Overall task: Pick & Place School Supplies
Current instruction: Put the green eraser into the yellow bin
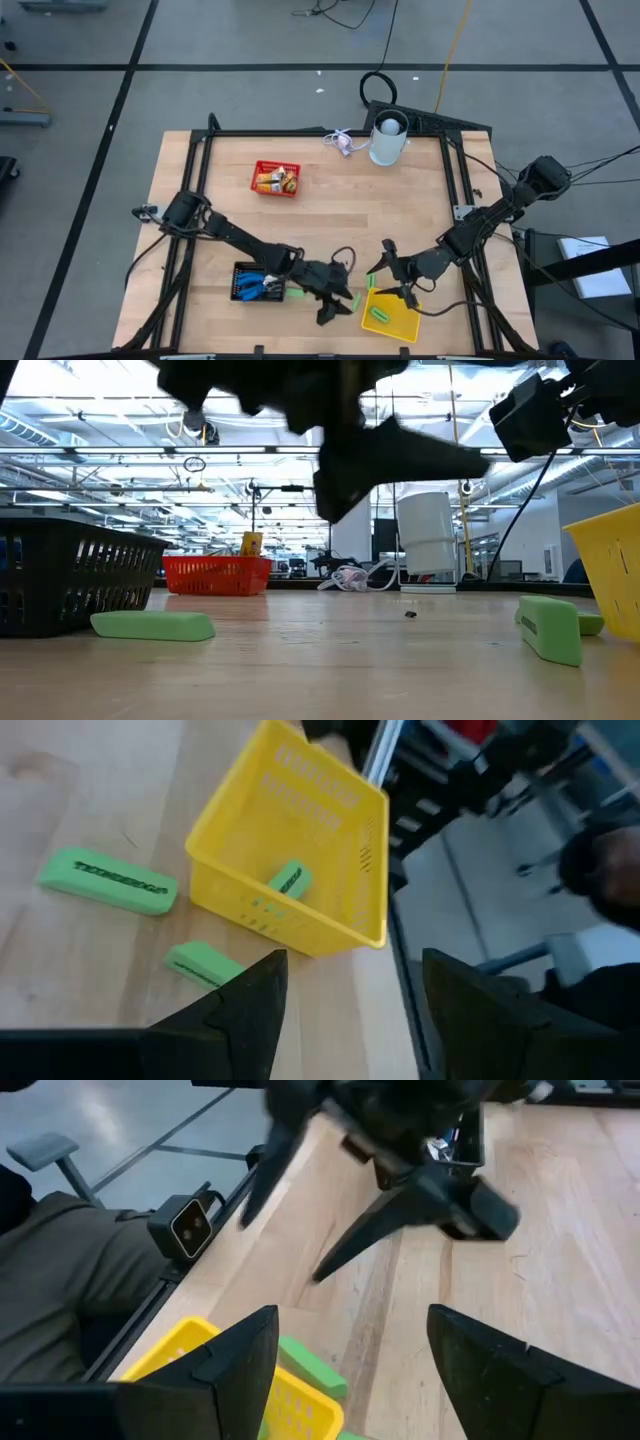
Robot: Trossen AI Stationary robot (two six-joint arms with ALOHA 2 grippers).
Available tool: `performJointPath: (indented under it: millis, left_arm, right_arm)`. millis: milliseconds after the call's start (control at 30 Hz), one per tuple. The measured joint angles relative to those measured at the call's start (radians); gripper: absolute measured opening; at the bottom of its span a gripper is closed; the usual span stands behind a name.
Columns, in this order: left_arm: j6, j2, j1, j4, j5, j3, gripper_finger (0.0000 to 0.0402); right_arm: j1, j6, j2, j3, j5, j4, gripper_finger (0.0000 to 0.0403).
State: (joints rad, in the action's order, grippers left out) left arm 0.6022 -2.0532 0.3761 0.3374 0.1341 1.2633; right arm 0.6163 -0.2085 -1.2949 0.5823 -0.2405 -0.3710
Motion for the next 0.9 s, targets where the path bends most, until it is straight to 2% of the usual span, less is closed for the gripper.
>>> performJointPath:
  millis: [167, 300, 667, 900]
  left_arm:
    - [-0.104, -0.073, 0.012, -0.209, -0.003, 0.177, 0.0232]
    - [-0.31, -0.089, 0.018, -0.369, -0.036, 0.274, 0.0232]
    - [-1.268, -0.087, 0.098, -0.567, -0.415, 0.286, 0.0232]
    - [-1.754, -0.108, 0.11, -0.551, -0.497, 0.285, 0.0232]
  right_arm:
    - [0.003, 0.008, 0.004, 0.0, 0.001, 0.001, 0.0249]
    - [0.026, 0.01, 0.028, 0.0, -0.001, 0.038, 0.0249]
    - [0.101, 0.003, 0.124, 0.0, -0.131, 0.161, 0.0249]
    - [0.101, -0.006, 0.13, 0.0, -0.133, 0.172, 0.0249]
